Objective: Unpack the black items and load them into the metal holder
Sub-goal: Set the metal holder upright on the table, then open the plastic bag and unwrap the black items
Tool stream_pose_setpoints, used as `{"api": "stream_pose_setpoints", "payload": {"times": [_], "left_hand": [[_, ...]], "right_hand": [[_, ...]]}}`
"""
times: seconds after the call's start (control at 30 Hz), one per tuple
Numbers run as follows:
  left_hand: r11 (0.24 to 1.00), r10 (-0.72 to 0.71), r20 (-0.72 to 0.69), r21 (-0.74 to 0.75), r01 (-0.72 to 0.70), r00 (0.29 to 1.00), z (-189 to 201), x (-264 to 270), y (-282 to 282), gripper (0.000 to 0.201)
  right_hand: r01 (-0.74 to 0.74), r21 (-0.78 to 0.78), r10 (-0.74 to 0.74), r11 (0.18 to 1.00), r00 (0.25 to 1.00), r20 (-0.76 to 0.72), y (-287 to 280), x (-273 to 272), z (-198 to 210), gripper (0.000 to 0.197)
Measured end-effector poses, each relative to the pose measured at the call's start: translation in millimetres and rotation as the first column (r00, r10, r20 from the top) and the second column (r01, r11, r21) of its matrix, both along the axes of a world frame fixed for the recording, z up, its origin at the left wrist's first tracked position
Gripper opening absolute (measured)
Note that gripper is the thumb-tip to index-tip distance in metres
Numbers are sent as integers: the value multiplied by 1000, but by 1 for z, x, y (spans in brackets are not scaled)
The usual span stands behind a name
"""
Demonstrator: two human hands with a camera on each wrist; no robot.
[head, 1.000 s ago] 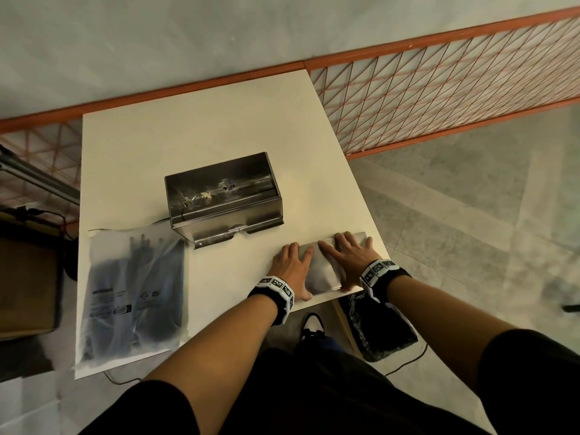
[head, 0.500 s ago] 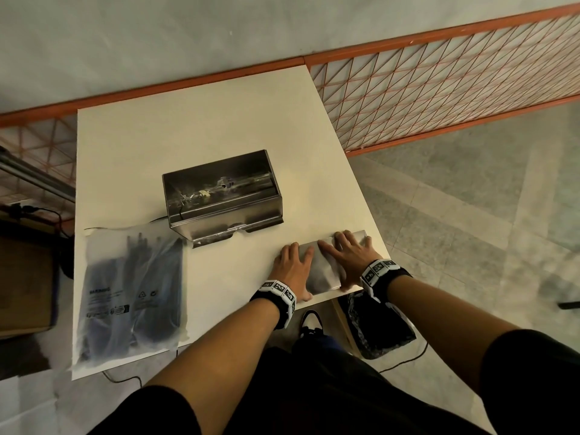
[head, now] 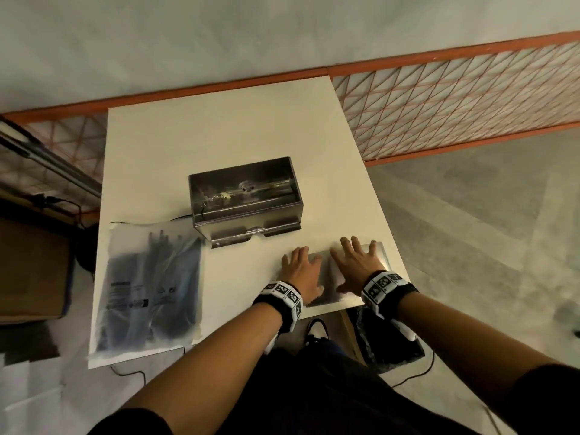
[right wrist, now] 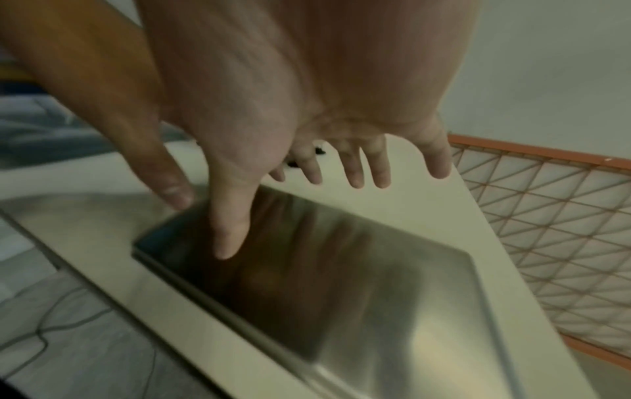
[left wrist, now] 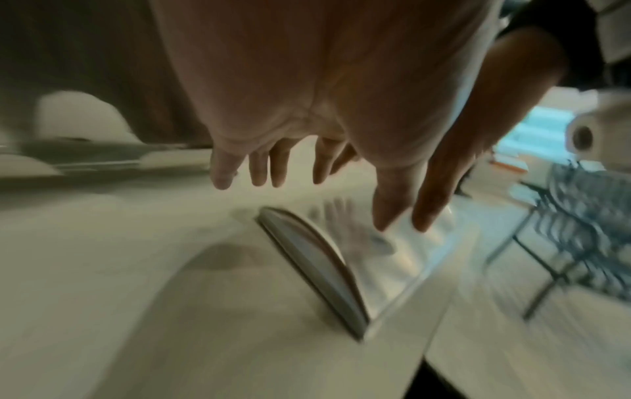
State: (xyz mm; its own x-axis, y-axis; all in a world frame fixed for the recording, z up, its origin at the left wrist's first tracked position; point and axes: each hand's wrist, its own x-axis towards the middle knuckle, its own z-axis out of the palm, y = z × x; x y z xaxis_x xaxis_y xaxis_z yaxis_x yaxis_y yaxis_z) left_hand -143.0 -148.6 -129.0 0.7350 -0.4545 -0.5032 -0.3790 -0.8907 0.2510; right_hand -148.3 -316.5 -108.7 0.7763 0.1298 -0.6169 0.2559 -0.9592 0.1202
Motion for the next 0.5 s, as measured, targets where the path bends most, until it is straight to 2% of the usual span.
{"api": "stream_pose_setpoints", "payload": {"times": [0.1,0.17,0.27,0.37,0.5], "left_hand": [[977,153,-40,-143,-157,987,20,4,40,44],[941,272,-72,-190,-281,960,29,5,76,37],[868,444,-87,-208,-452,892,35,1,132,28],[777,582,-100,-226,-588,807,37,-2,190,20],[696,706,8,-195,-691,708,35,-6,263,10]], "right_hand": [[60,163,-57,985,998,-27,35,10,8,58],[112,262,-88,958,991,-102,65,18,8,41],[193,335,-117,922,965,-236,109,26,0,38],[230,379,-115,896,947,-301,152,32,-4,39],[189,414,-43,891,941,-337,208,35,-6,36]]}}
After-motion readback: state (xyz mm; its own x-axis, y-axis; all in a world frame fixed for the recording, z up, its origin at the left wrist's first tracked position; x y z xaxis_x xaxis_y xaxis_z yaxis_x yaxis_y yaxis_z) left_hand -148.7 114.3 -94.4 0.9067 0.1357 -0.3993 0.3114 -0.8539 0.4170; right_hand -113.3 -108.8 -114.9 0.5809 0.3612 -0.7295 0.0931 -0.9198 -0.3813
